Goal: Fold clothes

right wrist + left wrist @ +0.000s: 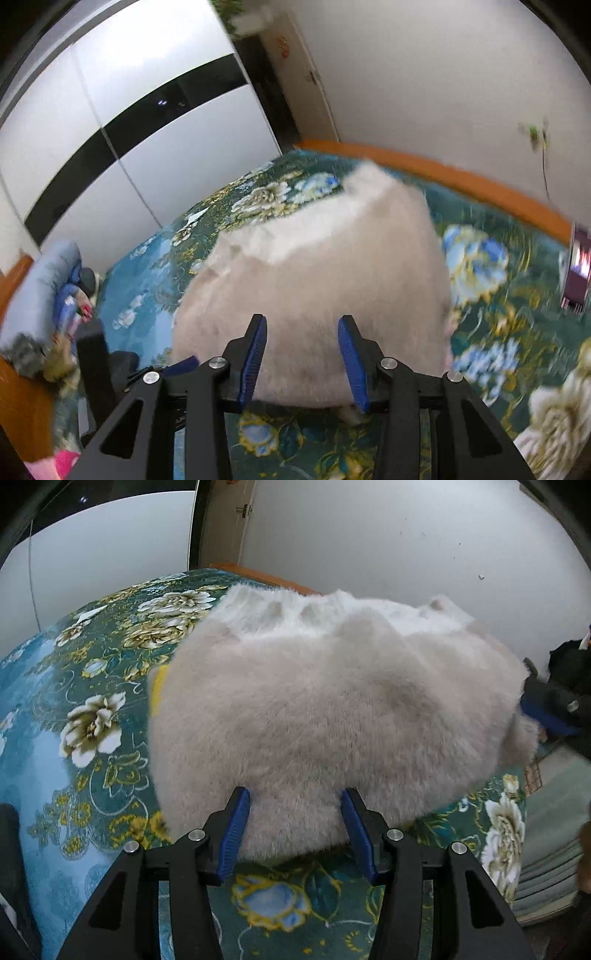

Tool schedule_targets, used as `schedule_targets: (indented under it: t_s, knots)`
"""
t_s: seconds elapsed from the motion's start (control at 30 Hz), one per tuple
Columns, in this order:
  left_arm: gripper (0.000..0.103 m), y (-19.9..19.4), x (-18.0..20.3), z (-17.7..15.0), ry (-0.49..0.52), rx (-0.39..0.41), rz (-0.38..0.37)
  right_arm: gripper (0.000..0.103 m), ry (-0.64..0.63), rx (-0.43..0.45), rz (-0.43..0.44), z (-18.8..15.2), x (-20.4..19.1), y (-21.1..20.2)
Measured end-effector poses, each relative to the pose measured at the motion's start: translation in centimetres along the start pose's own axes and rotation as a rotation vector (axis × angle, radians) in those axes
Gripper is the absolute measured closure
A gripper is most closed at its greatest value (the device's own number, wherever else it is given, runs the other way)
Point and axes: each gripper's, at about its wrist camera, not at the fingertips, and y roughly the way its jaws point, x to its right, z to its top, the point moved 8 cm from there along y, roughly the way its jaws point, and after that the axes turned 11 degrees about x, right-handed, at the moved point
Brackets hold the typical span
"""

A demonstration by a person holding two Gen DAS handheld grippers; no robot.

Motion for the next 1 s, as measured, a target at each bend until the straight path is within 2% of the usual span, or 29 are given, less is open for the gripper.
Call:
schedule_targets:
  t_s: [0.07, 0.17, 0.33, 0.43, 0.53, 0.67, 1.0]
  knots:
    - [0.051, 0.3, 0.1, 0.5, 0.005, 0.011, 0.012, 0.059, -0.053, -0.049, -0.047, -0.5, 0.5, 1.1]
    - [0.051, 0.5, 0.4, 1.4, 0.012, 0.030, 0.016, 0.062, -0.069, -0.099, -0.096, -0.5, 2.0, 3.0]
    - [0.051, 1.5, 2.0, 4.8, 0.081, 0.090, 0.033, 0.062, -0.024, -0.102, -0.127, 1.6, 4.5, 4.9]
    - [0.050, 2.9, 2.5, 6.4, 0.100, 0.072, 0.038, 0.062, 0.008, -0.128, -0.144, 2.3, 5.6, 6.1]
    - [0.049, 4.1, 2.5, 6.4, 0.130, 0.056, 0.057, 0.061, 0.041, -0.130, -0.140, 1.9, 6.1, 6.8]
    - [0.049, 4.1, 2.1, 5.7, 0.118, 0.040, 0.040, 0.060, 0.017, -0.132, -0.141, 1.3, 5.6, 6.9]
    - [0.048, 1.1, 1.5, 5.0, 0.003, 0.021, -0.033, 0.060, -0.020, -0.121, -0.129, 0.8, 3.2, 4.2]
